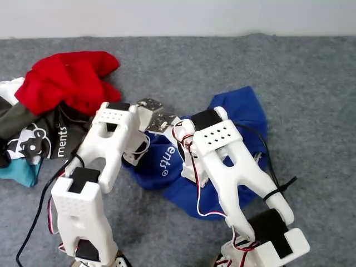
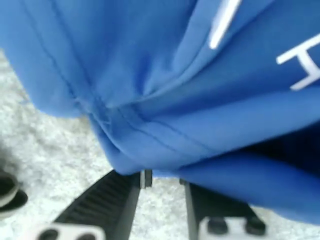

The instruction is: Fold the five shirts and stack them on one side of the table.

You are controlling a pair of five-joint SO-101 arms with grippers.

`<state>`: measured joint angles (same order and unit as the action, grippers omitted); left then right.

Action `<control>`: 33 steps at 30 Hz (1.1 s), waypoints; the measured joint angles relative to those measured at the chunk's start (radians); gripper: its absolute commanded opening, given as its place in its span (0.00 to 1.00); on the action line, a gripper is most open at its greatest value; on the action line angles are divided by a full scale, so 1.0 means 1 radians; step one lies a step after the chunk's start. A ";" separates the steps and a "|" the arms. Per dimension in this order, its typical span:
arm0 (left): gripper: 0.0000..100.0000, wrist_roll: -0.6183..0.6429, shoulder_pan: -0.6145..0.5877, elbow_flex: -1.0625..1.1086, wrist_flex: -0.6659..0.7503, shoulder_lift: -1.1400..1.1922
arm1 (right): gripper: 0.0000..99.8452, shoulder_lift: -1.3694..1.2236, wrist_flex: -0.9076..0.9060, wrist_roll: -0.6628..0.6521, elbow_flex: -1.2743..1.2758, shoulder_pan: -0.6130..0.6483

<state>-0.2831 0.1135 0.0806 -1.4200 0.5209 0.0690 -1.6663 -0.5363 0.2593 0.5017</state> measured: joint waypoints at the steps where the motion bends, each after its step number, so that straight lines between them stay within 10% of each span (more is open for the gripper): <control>1: 0.05 0.000 0.000 -0.009 -0.005 0.009 | 0.11 0.000 0.000 0.000 0.000 0.000; 33: 0.01 0.008 0.003 -0.161 -0.107 0.141 | 0.14 0.000 -0.083 0.000 -0.146 -0.109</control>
<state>-0.2754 0.1166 -0.0806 -1.5275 0.6621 0.0690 -1.7492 -0.5363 0.1135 0.3928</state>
